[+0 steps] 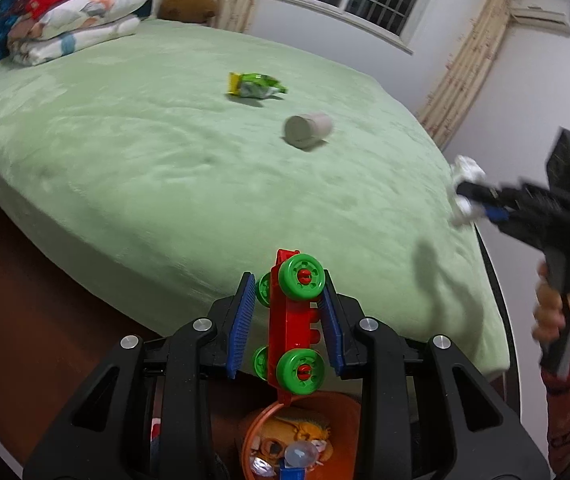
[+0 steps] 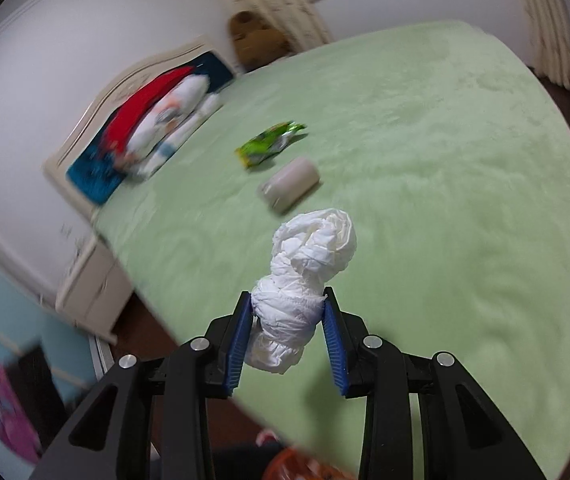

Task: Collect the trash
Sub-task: 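Grasp the white crumpled tissue with the right gripper while the left gripper holds the car, then carry the car and tissue over the orange bowl and open both grippers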

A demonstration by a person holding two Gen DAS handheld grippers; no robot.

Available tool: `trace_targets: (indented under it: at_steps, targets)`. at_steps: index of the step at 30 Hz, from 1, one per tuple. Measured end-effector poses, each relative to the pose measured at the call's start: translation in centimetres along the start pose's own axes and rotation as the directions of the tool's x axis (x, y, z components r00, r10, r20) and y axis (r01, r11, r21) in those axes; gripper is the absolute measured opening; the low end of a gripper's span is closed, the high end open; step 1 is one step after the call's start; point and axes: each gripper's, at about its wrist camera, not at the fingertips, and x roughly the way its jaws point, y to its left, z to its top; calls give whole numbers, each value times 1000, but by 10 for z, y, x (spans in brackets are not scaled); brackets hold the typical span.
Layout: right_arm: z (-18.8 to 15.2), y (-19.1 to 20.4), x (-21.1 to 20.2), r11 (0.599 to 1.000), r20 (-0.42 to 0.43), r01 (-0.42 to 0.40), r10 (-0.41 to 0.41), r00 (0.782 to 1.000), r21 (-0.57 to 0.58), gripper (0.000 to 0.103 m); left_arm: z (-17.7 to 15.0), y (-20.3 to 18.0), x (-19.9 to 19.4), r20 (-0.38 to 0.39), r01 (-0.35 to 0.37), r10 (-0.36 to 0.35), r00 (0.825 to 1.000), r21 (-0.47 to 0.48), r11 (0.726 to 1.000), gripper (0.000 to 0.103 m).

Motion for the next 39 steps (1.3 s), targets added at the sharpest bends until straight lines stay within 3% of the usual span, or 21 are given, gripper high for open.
trace_targets:
  at_steps: [7, 14, 21, 28, 31, 33, 39]
  targets:
    - [-71, 14, -61, 995, 16, -40, 41, 999, -87, 35, -21, -41, -20, -9, 9, -8, 1000, 89, 996, 31]
    - [-122, 30, -87, 988, 2, -51, 52, 999, -143, 35, -51, -70, -39, -19, 0, 4, 1000, 154, 988, 31]
    - [-160, 32, -92, 987, -24, -45, 42, 999, -153, 35, -89, -79, -39, -73, 0, 13, 997, 177, 984, 31]
    - [-197, 20, -67, 993, -137, -45, 29, 990, -109, 35, -128, -68, -20, -184, -10, 36, 982, 139, 990, 31]
    - [-214, 10, -45, 997, -208, -29, 13, 978, -76, 35, -145, -61, -3, -262, -23, 53, 964, 116, 993, 31]
    - [-223, 3, -34, 999, -247, -20, 8, 969, -47, 35, -159, -54, 15, -334, -28, 55, 941, 85, 996, 31]
    - [-250, -25, 2, 998, -350, 27, -7, 937, 52, 35, -202, -45, 62, -514, -36, 48, 856, 32, 999, 31]
